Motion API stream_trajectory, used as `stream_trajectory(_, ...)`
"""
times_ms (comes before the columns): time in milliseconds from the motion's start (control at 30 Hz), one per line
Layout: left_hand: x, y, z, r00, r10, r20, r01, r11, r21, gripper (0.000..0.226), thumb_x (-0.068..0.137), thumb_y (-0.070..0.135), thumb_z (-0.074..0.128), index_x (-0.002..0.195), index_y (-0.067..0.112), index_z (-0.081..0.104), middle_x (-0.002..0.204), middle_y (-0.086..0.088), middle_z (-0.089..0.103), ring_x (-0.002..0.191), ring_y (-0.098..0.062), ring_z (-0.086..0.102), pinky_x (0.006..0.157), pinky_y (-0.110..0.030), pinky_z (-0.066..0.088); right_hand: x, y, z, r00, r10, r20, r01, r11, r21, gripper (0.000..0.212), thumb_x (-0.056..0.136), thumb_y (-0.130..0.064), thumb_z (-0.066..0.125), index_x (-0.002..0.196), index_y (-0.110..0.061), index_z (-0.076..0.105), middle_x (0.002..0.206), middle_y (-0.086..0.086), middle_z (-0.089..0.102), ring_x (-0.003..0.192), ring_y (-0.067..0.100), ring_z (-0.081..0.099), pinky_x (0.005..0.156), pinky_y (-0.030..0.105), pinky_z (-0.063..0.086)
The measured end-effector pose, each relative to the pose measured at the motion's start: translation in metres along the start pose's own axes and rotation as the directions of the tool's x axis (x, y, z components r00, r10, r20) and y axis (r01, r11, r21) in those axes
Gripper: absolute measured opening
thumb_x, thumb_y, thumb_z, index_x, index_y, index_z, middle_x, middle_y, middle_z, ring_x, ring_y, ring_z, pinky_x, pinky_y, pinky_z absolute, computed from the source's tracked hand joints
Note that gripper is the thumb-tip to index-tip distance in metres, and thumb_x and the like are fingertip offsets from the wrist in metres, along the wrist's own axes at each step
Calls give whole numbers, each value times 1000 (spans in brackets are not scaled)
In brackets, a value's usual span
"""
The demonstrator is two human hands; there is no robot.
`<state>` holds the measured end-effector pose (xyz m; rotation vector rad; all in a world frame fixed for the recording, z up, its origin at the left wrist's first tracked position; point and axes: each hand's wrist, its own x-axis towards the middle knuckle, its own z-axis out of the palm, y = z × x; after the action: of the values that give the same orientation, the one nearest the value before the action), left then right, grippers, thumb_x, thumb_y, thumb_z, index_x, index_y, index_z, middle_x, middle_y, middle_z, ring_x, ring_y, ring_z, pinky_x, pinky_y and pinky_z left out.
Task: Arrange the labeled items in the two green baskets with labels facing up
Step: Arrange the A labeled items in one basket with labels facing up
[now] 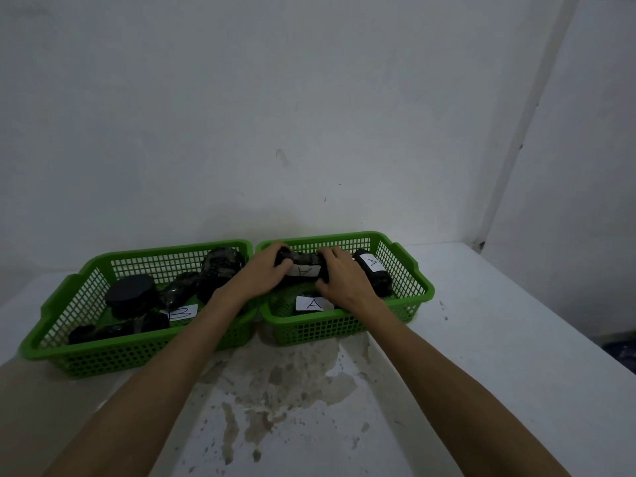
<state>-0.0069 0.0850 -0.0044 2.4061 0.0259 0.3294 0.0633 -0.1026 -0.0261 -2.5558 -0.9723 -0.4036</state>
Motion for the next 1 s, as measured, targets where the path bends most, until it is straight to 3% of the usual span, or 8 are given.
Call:
stream_trajectory(100,-7,4,4,999,-4,-52,-1,996,-86,22,103,28,37,120,17,44,105,-10,55,89,-28,58,68,-35,45,1,0,-1,1000,8,-2,-8,1000,3,77,81,-27,72,147,-10,36,139,13,49,123,33,50,96,47,48)
stream_trajectory(200,-7,3,10,993,-12,-116,2,996,-87,22,103,32,30,118,21,42,102,-12,54,83,-27,56,64,-40,45,-1,-1,-1,996,-37,-85,40,999,30,72,83,-23,73,144,-10,38,133,13,54,114,34,57,90,47,52)
stream_trajectory(333,-6,-4,15,983,-53,-174,33,993,-116,25,100,43,32,120,30,41,106,-8,57,92,-33,60,77,-49,52,-4,-1,-2,988,-61,-143,68,997,46,62,85,-24,73,138,-16,43,124,11,55,96,33,62,76,42,53)
stream_trajectory(433,-11,-8,18,985,21,-168,-26,999,-31,65,90,45,58,146,35,26,134,2,49,115,-16,52,94,-38,49,-2,2,0,994,-4,-109,15,995,100,67,86,-29,74,143,-16,41,131,11,49,109,32,59,83,46,54)
stream_trajectory(500,-13,-10,19,984,119,-133,-106,990,98,89,82,33,72,152,36,18,140,-1,43,123,-18,47,96,-39,49,0,4,1,997,23,-79,-12,991,131,72,86,-32,73,147,-14,39,135,11,48,120,31,53,90,47,52)
stream_trajectory(733,-9,-17,22,971,139,-197,-120,987,106,71,85,14,72,146,20,38,141,-10,47,128,-28,49,106,-46,43,1,5,-1,999,30,-17,-28,990,136,80,88,-32,72,153,-12,30,148,11,44,135,30,43,103,48,45)
stream_trajectory(833,-9,-16,22,969,146,-201,-125,986,113,68,85,17,73,145,18,40,140,-10,49,127,-29,49,104,-45,44,1,3,-1,1000,6,-31,-2,991,130,77,84,-31,74,149,-15,35,140,12,46,126,32,49,96,48,50)
stream_trajectory(1000,-9,-14,18,986,94,-139,-76,989,129,95,83,19,75,156,26,14,151,-9,36,136,-26,39,103,-40,42,18,7,-11,999,-41,-31,42,999,19,62,77,-32,78,131,-14,53,128,12,46,116,30,49,85,45,54)
